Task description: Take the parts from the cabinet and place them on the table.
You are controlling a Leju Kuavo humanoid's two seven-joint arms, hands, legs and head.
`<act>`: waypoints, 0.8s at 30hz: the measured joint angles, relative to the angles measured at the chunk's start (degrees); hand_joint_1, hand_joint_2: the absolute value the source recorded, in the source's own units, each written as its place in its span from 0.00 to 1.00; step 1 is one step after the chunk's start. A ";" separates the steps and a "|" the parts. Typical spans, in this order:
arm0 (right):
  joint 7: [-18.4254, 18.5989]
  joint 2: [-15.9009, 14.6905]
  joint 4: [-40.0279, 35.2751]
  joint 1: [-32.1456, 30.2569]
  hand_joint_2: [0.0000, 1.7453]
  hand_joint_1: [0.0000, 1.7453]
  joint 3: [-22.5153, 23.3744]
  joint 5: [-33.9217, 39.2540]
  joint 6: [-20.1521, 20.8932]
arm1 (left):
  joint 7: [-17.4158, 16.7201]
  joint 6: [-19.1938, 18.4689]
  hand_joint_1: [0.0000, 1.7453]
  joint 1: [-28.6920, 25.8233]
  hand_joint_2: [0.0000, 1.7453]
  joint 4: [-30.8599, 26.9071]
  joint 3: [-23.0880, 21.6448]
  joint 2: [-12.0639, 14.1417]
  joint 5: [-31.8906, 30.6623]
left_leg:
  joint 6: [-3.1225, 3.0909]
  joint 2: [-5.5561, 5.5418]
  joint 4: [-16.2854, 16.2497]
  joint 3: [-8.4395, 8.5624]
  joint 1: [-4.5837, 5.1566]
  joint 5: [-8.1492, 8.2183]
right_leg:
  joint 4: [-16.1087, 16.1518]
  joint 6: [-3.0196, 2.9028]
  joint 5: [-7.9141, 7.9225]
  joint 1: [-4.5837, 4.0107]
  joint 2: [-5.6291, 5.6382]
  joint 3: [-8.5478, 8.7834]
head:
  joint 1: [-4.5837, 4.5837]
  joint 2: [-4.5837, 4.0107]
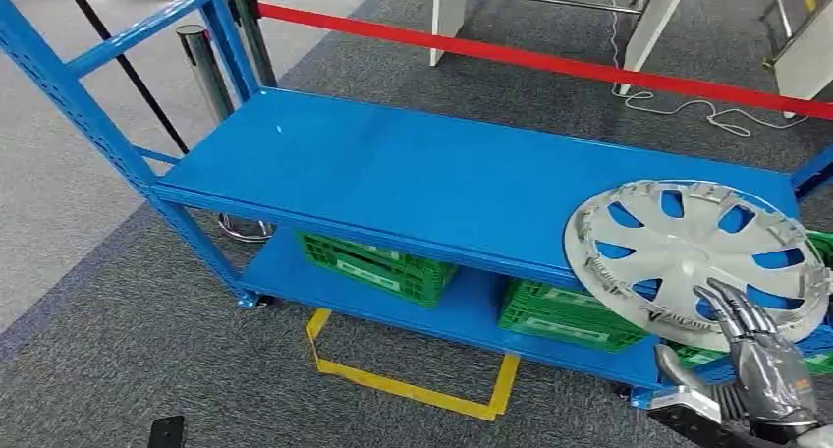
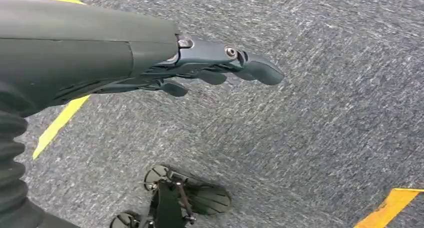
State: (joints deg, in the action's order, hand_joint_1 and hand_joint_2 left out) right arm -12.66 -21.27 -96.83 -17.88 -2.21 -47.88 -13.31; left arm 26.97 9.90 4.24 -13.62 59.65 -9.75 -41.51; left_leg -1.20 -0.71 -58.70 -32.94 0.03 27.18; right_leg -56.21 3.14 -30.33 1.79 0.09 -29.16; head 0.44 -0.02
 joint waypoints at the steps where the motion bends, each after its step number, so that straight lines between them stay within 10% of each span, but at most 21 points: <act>1: 0.18 -0.07 0.40 -0.03 1.00 0.00 0.02 -0.29 0.04 | 0.00 -0.02 0.00 0.00 1.00 0.00 0.00 0.05 -0.02 | 0.00 0.00 0.00 0.00 0.00 0.00 | 0.00 0.00 0.00 0.00 0.00 -0.01 | 0.00 0.00; 9: 4.16 -1.88 5.04 -0.31 1.00 0.00 0.77 -4.29 2.04 | -0.11 -0.17 0.00 -0.02 1.00 0.00 0.04 0.29 -0.59 | 0.00 0.00 0.00 0.00 0.00 0.00 | 0.00 0.00 0.00 0.00 -0.01 -0.01 | -0.02 0.00; 10: 4.48 -2.29 5.55 -0.34 1.00 0.00 0.98 -4.36 2.68 | -0.22 -0.17 0.00 -0.02 0.00 0.00 0.04 0.31 -0.63 | 0.00 0.00 0.00 0.00 0.00 0.00 | 0.00 0.00 0.00 0.00 -0.01 -0.01 | 0.00 0.00; 24: 5.90 -6.51 10.13 -0.53 1.00 0.00 2.23 -5.80 7.10 | -0.07 -0.66 0.00 0.00 0.00 0.00 0.20 0.37 -1.20 | 0.00 0.00 0.00 0.00 0.01 0.00 | 0.01 0.00 0.00 0.00 -0.01 -0.02 | 0.00 0.00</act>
State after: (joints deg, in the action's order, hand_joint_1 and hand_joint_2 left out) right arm -6.76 -27.78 -86.71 -18.41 0.02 -53.68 -6.21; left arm 26.91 9.25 4.24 -13.62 59.84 -9.38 -42.71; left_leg -1.20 -0.72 -58.70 -32.94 0.04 27.18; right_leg -56.20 3.15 -30.33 1.79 0.08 -29.18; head 0.44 -0.02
